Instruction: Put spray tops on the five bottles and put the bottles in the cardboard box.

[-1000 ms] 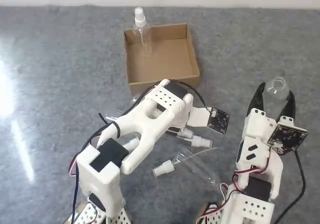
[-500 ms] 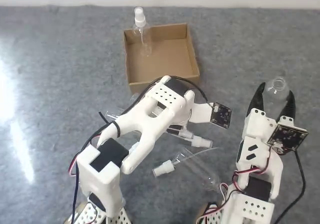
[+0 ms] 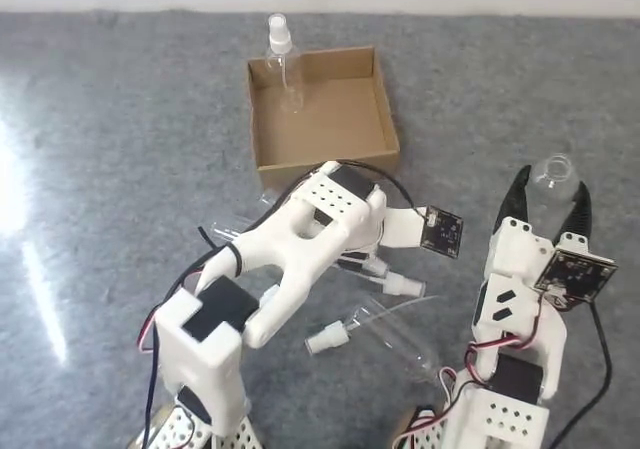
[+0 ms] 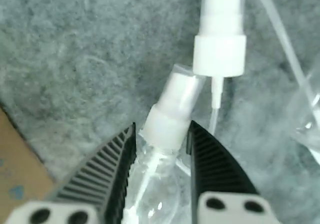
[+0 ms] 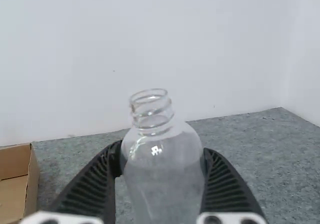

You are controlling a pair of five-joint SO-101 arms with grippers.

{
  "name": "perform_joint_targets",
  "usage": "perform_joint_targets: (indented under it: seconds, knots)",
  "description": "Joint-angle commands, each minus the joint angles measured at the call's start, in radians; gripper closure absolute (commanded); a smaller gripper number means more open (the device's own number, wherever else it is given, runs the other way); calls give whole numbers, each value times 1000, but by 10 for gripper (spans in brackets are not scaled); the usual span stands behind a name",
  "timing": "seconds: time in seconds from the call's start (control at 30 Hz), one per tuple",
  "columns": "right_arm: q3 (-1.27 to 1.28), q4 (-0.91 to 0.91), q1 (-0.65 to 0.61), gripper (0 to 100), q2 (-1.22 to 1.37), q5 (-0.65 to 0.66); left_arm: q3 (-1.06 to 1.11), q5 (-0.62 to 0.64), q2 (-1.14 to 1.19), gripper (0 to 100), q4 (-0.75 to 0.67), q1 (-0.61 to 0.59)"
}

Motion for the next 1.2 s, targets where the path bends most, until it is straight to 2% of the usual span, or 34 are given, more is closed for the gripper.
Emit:
perform_joint_targets:
  seconds: [0.0,0.17,0.3,0.47,1.0,1.17]
  knots:
    - [-57,-18,13,929,-24,-9,-47,11,57,844,-14,6]
    - [-57,-16,12,929,-24,-9,-162,12,130,850,84,6]
    - [-57,-16,12,929,-24,-9,-171,14,135,916,115,28]
    - [-57,-16,12,929,-24,-9,-173,18,109,949,184,48]
    - [-54,-16,38,930,-24,-12,-168,256,-186,959,262,40]
    - [-55,-16,79,930,-24,-101,-168,331,-242,960,262,40]
